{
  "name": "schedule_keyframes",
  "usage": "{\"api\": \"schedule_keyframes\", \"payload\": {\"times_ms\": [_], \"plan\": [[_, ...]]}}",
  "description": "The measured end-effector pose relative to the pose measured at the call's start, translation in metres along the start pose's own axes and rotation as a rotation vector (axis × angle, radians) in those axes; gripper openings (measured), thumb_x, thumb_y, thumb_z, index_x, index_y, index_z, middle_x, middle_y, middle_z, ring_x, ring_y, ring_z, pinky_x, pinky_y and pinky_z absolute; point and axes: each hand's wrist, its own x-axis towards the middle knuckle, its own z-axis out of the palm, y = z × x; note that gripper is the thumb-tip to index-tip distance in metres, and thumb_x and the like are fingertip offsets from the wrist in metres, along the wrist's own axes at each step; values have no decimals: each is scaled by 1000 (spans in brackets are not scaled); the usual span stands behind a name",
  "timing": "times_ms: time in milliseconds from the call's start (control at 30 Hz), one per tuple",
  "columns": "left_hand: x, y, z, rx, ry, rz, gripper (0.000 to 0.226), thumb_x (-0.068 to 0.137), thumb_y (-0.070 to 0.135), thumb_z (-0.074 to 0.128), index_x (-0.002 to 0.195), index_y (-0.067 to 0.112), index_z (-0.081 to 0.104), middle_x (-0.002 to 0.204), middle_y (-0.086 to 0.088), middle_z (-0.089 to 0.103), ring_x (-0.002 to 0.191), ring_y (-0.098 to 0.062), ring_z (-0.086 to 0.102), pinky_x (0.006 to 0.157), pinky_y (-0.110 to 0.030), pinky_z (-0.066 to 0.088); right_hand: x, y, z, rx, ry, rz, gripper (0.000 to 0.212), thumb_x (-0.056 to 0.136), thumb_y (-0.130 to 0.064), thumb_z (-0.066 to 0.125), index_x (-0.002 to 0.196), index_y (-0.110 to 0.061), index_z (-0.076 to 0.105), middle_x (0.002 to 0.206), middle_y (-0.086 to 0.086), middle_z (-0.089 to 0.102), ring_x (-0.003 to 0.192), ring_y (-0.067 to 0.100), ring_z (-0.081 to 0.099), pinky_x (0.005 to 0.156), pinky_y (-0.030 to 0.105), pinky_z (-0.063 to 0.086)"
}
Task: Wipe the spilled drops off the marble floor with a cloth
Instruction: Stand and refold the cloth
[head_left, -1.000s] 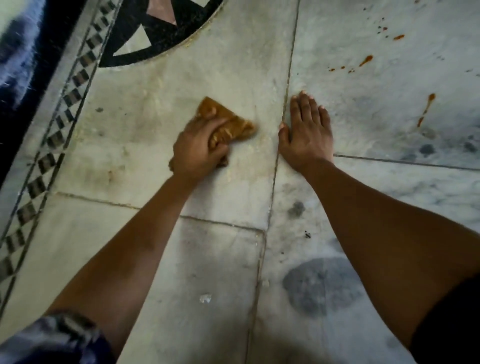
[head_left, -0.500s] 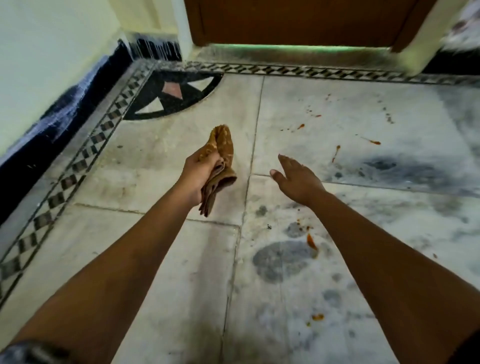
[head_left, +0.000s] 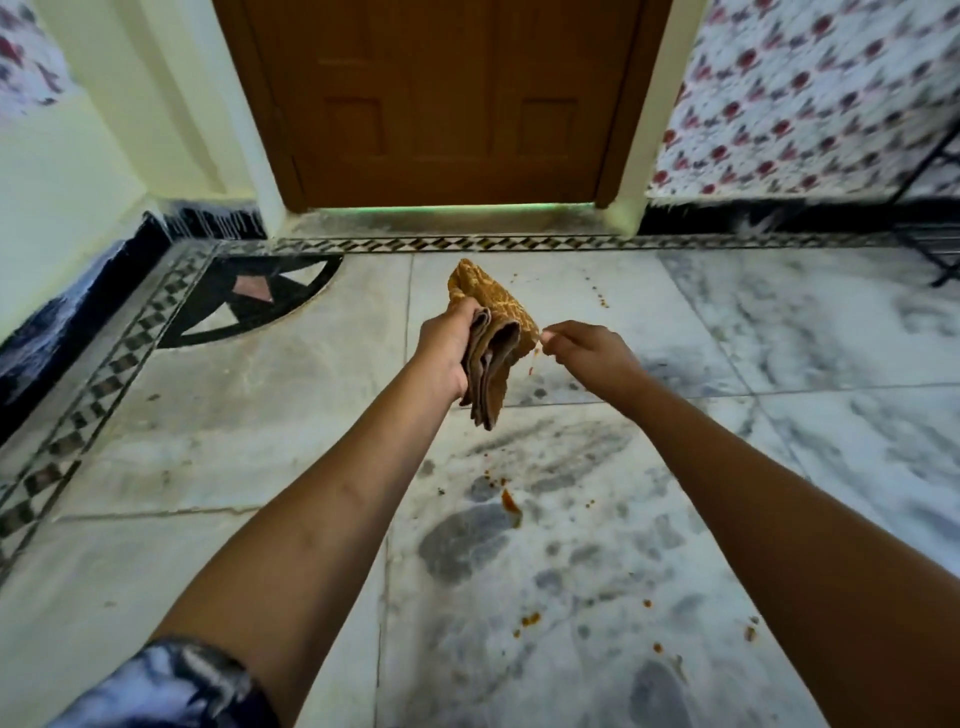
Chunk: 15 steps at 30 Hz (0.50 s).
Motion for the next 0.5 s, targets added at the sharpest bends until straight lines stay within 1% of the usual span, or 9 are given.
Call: {"api": "schedule_keyframes", "payload": {"times_ms": [33, 100, 167, 200, 267, 333, 433, 467, 500], "plan": [[-4, 2, 8, 12, 3, 7, 19, 86, 23, 59, 76, 7, 62, 68, -11, 63, 57, -24, 61, 50, -26, 54, -5, -1, -2, 118, 22, -1, 26, 94, -36, 50, 107, -18, 64, 106, 6, 67, 98, 24, 62, 82, 33, 48], [-11, 2, 26, 60, 15, 10, 17, 86, 22, 59, 80, 7, 62, 71, -10, 64, 59, -23, 62, 48, -26, 52, -17, 0, -7, 297, 9, 8, 25, 93, -34, 52, 103, -15, 65, 104, 6, 68, 97, 22, 63, 71, 25, 48], [-18, -2, 40, 126, 34, 17, 17, 88, 25, 57, 81, 10, 61, 75, -8, 64, 64, -21, 62, 54, -27, 52, -28, 4, -13, 360, -99, -4, 28, 91, -37, 56, 106, -15, 65, 107, 4, 67, 97, 17, 63, 64, 15, 48], [-21, -2, 46, 155, 42, 26, 18, 89, 27, 55, 83, 11, 61, 78, -7, 64, 66, -20, 62, 58, -28, 53, -31, 6, -16, 345, -148, -25, 31, 88, -39, 59, 108, -15, 65, 107, 3, 67, 97, 16, 62, 65, 13, 47], [-24, 0, 54, 200, 47, 46, 21, 91, 30, 52, 90, 12, 63, 84, -6, 65, 72, -20, 63, 65, -29, 53, -31, 11, -21, 259, -148, -82, 37, 82, -43, 66, 109, -17, 66, 105, 0, 68, 96, 13, 62, 74, 20, 46], [-28, 5, 61, 235, 50, 55, 24, 92, 29, 48, 97, 12, 63, 85, -6, 66, 74, -20, 64, 63, -28, 52, -28, 13, -26, 227, -65, -120, 36, 78, -41, 72, 104, -17, 68, 98, -3, 70, 89, 9, 62, 72, 21, 45], [-38, 19, 63, 303, 82, 56, 21, 94, 25, 45, 88, 11, 60, 81, -7, 63, 72, -20, 61, 58, -29, 49, -21, 7, -28, 302, -33, -146, 18, 81, -31, 71, 92, -17, 68, 80, -7, 66, 76, 7, 60, 66, 21, 45], [-39, 21, 61, 318, 103, 54, 19, 92, 22, 45, 83, 11, 58, 80, -8, 61, 72, -21, 60, 59, -30, 49, -16, 7, -26, 321, -32, -141, 8, 85, -25, 67, 85, -16, 67, 75, -6, 63, 73, 10, 58, 67, 24, 45], [-41, 25, 57, 323, 126, 55, 16, 90, 18, 45, 81, 11, 56, 79, -9, 59, 73, -22, 58, 62, -31, 49, -12, 4, -24, 347, -25, -121, 10, 87, -18, 62, 79, -16, 64, 71, -5, 61, 71, 13, 55, 68, 29, 44]]}}
